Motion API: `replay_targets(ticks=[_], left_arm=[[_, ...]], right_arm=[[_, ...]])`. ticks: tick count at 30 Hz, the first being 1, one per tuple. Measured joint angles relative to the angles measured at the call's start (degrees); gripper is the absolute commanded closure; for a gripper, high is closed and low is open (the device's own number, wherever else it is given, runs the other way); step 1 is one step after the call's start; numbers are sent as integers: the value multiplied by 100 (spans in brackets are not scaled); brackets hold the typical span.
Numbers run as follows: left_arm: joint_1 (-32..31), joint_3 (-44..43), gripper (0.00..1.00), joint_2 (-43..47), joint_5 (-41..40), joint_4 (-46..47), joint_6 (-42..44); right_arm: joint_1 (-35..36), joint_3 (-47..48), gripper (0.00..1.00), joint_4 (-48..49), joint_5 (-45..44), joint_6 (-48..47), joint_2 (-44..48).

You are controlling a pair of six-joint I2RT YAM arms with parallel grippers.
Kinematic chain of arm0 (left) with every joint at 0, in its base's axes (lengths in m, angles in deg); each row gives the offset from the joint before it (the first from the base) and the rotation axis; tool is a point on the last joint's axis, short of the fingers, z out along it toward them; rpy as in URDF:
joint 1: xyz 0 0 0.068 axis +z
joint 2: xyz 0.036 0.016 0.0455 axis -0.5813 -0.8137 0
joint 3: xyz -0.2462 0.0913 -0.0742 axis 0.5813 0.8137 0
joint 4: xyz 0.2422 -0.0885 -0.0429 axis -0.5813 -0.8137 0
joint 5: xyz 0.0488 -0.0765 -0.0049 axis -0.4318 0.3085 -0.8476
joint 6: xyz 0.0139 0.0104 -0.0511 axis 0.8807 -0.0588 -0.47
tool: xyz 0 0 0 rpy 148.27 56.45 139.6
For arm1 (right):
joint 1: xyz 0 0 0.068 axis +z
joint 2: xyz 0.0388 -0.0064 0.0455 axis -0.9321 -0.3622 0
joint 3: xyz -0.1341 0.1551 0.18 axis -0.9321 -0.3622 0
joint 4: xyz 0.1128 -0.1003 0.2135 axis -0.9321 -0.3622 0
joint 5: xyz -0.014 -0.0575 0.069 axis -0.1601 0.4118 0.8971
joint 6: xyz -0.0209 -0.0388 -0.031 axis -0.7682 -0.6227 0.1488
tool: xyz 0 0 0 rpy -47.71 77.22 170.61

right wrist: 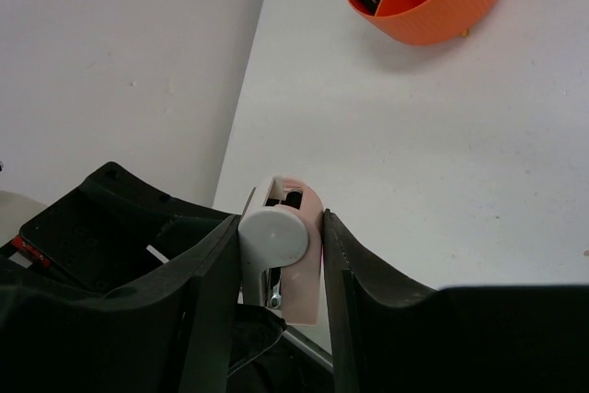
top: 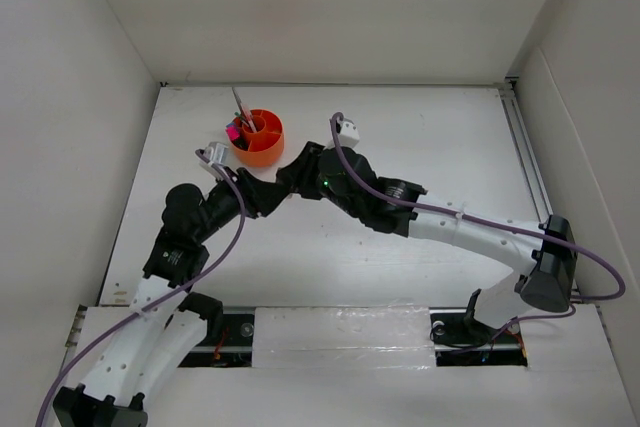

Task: Sort the stationery into containers
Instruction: Place the stapler in the storage box.

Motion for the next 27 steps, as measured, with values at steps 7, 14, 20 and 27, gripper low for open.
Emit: replay_targets(ticks=[7, 14, 20, 27], left_arm=[[0, 55, 60, 87, -61, 160, -22], [-7, 138, 82, 116, -76, 299, -74], [-4, 138, 100, 125, -131, 299, -76], [-4, 140, 100, 240, -203, 295, -74]], right_arm=[[4, -4, 100, 133, 68, 92, 0], [11, -17, 100, 216, 184, 205, -26], [9, -22, 100, 282, 232, 291, -35], [2, -61, 69, 450, 302, 297, -35]])
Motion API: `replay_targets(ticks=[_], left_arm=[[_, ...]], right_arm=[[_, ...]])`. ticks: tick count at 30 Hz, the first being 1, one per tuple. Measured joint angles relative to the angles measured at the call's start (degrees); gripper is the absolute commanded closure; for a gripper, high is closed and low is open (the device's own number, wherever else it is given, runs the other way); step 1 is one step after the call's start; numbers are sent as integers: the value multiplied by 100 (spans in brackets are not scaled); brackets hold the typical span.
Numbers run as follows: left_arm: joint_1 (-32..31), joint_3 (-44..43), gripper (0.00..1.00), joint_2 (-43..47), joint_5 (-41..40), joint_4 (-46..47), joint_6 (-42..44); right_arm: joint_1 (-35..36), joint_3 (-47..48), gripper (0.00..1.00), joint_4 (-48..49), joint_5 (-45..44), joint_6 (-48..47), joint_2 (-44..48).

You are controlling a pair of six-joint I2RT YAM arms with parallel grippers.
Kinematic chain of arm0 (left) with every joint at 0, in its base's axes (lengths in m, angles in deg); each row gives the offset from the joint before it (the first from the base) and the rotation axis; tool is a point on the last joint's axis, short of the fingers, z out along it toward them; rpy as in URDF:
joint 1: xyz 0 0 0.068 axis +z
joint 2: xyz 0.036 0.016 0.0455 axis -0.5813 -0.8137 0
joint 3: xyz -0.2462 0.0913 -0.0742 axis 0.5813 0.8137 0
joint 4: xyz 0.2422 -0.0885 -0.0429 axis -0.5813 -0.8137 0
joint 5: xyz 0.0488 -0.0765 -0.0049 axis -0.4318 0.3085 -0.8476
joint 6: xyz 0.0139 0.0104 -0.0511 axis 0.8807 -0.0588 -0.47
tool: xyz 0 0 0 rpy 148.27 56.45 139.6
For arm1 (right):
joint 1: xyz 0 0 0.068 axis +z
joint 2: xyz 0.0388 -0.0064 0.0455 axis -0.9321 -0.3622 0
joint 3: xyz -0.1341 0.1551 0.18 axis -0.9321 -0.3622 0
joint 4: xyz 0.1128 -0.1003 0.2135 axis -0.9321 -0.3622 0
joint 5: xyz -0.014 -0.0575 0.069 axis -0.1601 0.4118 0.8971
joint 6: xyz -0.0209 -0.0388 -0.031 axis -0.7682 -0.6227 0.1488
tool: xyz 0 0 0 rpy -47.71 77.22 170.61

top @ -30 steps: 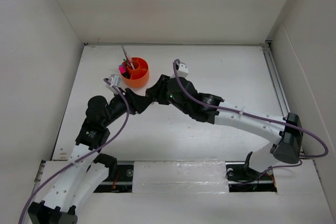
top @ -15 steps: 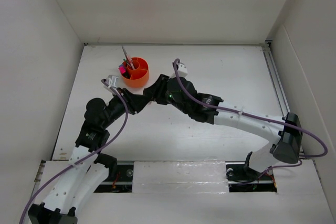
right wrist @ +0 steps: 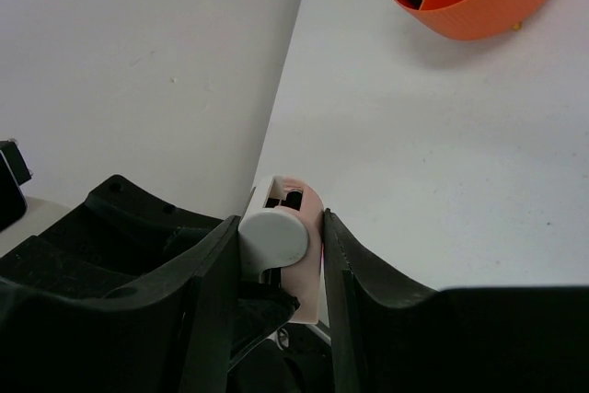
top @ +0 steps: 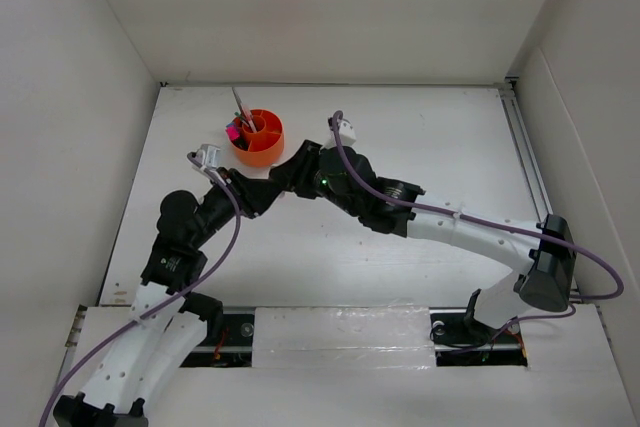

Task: Sort the stationery into containers
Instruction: Place the stapler in the storage box.

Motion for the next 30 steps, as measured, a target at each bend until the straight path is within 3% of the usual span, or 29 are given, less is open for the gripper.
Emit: replay_targets(ticks=[1, 2, 6, 17, 18, 25, 30], left_arm=[[0, 0, 100, 22, -20, -2, 0], [0, 0, 100, 28, -37, -2, 0], [2, 0, 100, 59, -66, 2, 0], [0, 0, 100, 101, -201, -9, 2], [0, -2, 100, 101, -247, -28, 4], [-2, -201, 100, -317, -807, -415, 125], [7, -1064, 100, -1370, -1187, -796, 463]], right_arm=[[0, -2, 65, 31, 13, -7, 0], [0, -2, 54, 50, 26, -15, 0], [2, -11, 37, 105, 94, -55, 0], [26, -13, 20, 201, 190, -87, 0], [20, -44, 7, 238, 188, -90, 0], [-468, -769, 5, 223, 181, -105, 328], [-1126, -1375, 5, -264, 118, -306, 1060]])
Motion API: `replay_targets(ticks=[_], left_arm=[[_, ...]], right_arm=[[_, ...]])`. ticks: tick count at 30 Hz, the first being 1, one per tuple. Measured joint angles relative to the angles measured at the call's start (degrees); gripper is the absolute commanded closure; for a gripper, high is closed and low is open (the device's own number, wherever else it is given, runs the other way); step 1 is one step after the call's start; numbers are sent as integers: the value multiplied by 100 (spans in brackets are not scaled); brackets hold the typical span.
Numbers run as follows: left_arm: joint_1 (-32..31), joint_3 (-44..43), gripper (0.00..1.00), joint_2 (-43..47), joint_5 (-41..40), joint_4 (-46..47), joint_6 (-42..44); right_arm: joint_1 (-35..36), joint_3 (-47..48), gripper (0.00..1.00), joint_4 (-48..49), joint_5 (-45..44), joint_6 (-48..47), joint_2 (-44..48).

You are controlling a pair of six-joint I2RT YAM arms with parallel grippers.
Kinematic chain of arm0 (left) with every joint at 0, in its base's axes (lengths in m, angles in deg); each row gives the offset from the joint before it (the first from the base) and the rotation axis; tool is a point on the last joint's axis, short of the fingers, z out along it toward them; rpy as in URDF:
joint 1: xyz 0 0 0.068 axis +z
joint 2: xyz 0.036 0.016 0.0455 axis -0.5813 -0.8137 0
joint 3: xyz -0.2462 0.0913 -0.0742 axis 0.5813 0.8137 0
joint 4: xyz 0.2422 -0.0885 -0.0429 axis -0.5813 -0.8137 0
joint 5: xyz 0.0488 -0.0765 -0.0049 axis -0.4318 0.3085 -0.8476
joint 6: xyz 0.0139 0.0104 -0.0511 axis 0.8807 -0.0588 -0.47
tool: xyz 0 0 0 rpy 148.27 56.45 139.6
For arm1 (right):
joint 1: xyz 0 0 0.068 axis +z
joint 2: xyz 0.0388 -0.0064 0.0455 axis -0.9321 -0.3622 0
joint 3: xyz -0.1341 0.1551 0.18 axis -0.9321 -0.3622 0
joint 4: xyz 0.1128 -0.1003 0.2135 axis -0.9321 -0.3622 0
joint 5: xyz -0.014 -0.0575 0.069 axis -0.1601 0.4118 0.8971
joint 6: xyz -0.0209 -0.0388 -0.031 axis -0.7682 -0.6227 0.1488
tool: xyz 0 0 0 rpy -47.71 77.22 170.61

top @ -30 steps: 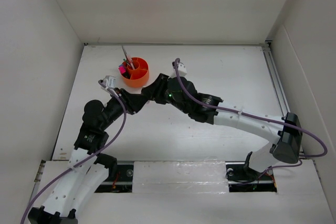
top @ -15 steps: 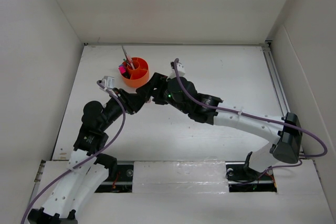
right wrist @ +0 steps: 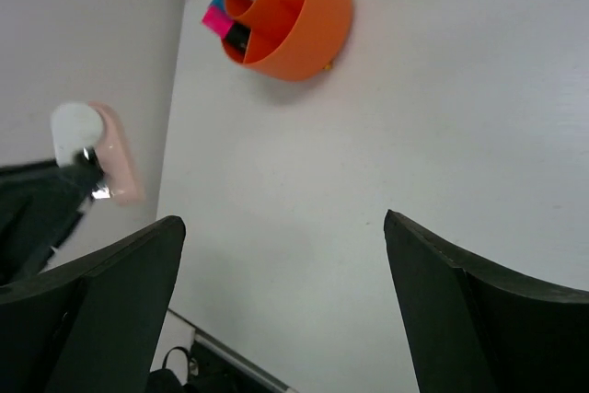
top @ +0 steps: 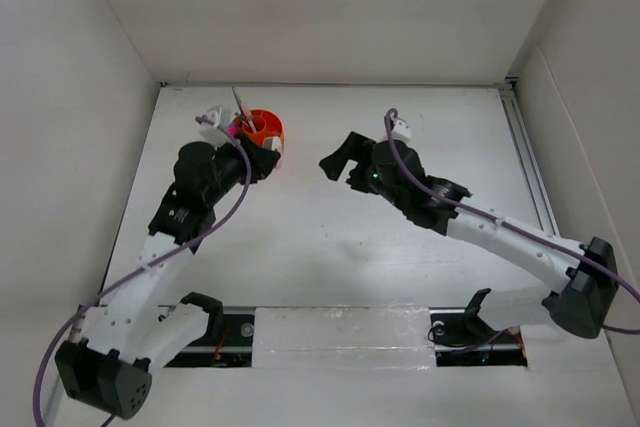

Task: Sort the stationery into containers
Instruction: Place the stapler in the storage box.

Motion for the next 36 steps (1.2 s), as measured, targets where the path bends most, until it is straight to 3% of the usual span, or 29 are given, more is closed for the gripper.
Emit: replay_targets(ticks=[6, 10, 23, 36], left_arm=[[0, -2385, 100, -1775, -402, -839, 1335], [57, -3272, 100, -2590, -549, -1106, 2199], [269, -3792, 100, -4448, -138, -1897, 4470], [627, -3877, 100, -4566, 7, -1945, 5366]], right_arm=[[-457, -380, 5, -356, -17, -474, 1150], [-651, -656, 5, -494, 0, -769, 1891], [-1167, -1176, 5, -1058, 431, -1497, 2986], [-1226, -1257, 5, -1147, 855, -1873, 2990]])
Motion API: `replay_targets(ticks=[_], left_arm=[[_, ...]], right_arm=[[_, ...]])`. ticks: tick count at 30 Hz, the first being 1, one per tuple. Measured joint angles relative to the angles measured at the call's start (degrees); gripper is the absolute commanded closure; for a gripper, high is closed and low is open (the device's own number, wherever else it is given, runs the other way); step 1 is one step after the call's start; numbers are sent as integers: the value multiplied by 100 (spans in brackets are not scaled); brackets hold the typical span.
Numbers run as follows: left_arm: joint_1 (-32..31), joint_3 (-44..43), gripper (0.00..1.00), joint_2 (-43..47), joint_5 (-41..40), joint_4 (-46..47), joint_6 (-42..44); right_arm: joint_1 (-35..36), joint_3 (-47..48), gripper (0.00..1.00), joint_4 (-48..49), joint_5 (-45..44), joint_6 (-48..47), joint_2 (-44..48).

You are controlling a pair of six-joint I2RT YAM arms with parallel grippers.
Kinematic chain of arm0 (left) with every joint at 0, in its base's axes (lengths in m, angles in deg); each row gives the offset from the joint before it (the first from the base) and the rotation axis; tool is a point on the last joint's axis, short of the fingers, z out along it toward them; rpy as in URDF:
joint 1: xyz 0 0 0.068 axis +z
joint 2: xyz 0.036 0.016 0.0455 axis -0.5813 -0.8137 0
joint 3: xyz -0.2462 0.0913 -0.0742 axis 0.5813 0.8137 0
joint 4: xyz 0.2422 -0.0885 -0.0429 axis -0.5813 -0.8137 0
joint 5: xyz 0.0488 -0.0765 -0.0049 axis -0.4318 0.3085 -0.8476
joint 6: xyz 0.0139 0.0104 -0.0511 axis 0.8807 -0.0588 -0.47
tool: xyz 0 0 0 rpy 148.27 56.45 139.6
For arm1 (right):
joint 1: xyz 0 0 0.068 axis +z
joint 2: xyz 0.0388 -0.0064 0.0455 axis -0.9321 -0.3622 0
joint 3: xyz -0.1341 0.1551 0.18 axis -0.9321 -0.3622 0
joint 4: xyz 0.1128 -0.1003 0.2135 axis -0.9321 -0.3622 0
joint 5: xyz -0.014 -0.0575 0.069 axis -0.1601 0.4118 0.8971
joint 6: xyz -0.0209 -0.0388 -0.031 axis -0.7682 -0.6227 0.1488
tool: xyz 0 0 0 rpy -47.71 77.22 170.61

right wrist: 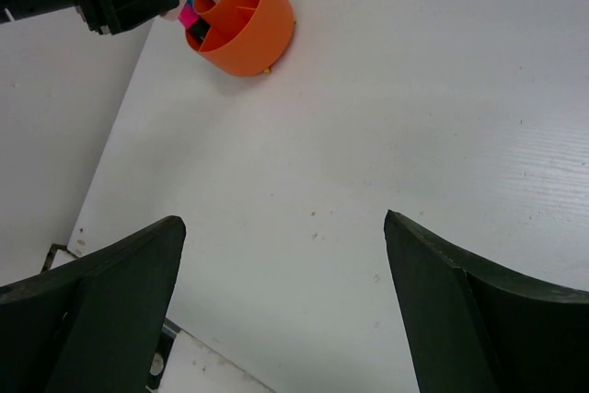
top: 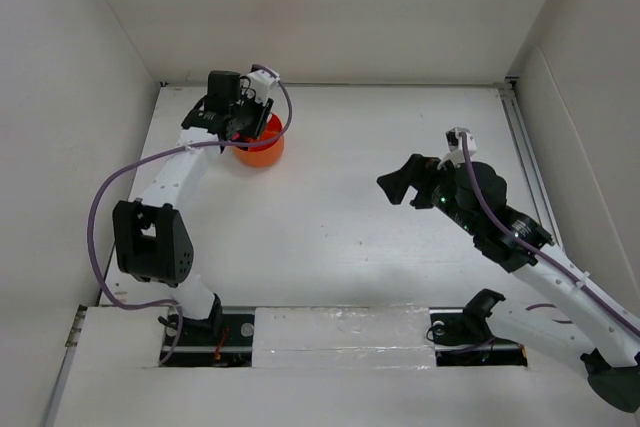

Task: Sort the stationery into containers
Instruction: Place the stapler in the storage box.

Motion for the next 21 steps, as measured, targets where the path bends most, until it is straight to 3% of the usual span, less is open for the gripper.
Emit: replay_targets(ticks=[10, 21], left_arm=[[61, -7, 100, -619, 63, -61, 236], [61, 66, 100, -629, 4, 96, 304]], right_arm=[[-11, -13, 5, 4, 149, -125, 0], [-66, -98, 5, 9, 275, -173, 9]])
